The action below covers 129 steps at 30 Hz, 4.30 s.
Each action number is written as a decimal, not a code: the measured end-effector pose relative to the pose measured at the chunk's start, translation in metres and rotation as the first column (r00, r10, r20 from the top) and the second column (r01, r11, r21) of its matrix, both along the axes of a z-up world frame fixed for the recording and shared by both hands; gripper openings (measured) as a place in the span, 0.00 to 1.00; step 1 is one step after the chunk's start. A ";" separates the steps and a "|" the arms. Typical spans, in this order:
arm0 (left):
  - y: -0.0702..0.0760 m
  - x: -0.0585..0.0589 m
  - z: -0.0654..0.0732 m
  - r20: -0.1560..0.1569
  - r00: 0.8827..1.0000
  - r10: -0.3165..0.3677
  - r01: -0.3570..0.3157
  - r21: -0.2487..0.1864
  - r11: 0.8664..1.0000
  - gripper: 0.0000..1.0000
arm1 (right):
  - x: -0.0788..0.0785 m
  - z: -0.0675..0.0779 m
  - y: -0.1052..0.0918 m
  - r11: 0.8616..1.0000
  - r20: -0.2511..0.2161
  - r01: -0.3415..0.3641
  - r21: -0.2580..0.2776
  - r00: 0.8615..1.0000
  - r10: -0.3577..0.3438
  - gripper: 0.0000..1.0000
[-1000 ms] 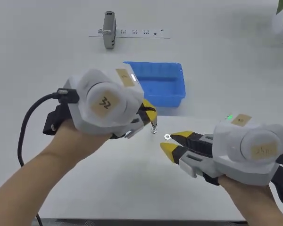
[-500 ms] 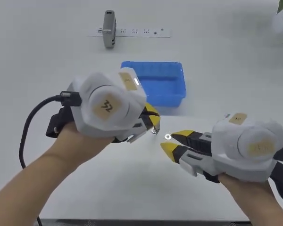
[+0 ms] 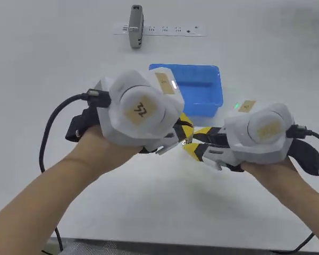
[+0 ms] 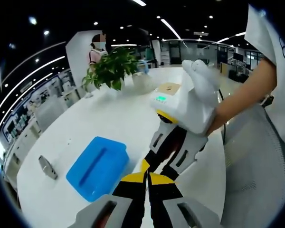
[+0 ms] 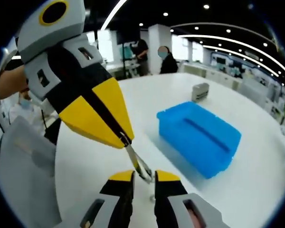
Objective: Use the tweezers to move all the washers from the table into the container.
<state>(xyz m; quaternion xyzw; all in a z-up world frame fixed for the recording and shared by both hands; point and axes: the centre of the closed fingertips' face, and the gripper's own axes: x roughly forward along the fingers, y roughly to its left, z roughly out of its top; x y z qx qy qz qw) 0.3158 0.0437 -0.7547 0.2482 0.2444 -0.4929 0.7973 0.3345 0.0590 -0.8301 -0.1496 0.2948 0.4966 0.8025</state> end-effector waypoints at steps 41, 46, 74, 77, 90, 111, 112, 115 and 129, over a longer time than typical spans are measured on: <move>-0.019 0.018 0.062 0.142 0.988 -0.063 0.061 0.015 0.998 0.00 | 0.025 0.059 -0.011 0.996 0.189 -0.018 -0.084 0.981 0.033 0.04; -0.018 0.031 0.070 0.165 0.985 -0.047 0.049 -0.006 0.999 0.00 | 0.038 0.068 -0.011 0.997 0.227 0.007 -0.082 0.974 0.012 0.04; 0.005 0.089 0.053 0.171 0.984 0.038 -0.037 -0.013 0.999 0.00 | 0.088 0.053 0.019 0.998 0.198 0.052 -0.046 0.979 -0.042 0.04; 0.007 0.091 0.046 0.160 0.986 0.047 -0.045 -0.012 0.999 0.00 | 0.091 0.048 0.021 0.998 0.184 0.048 -0.050 0.982 -0.038 0.04; 0.014 0.103 0.025 0.119 0.991 0.066 -0.065 -0.010 0.998 0.00 | 0.096 0.027 0.025 0.996 0.133 0.047 -0.081 0.990 -0.036 0.04; 0.021 0.116 0.013 0.098 0.992 0.076 -0.075 -0.011 0.997 0.00 | 0.108 0.017 0.028 0.993 0.068 0.098 -0.063 0.993 -0.094 0.04; 0.020 0.115 0.014 0.097 0.993 0.074 -0.073 -0.007 0.997 0.00 | 0.108 0.017 0.028 0.993 0.070 0.096 -0.065 0.993 -0.091 0.04; 0.019 0.111 0.016 0.099 0.993 0.065 -0.065 -0.001 0.998 0.00 | 0.105 0.019 0.029 0.994 0.078 0.085 -0.067 0.994 -0.079 0.04; 0.010 0.076 0.052 0.146 0.988 0.043 -0.040 -0.022 0.999 0.00 | 0.082 0.073 0.015 0.995 0.200 0.095 0.033 0.975 -0.099 0.10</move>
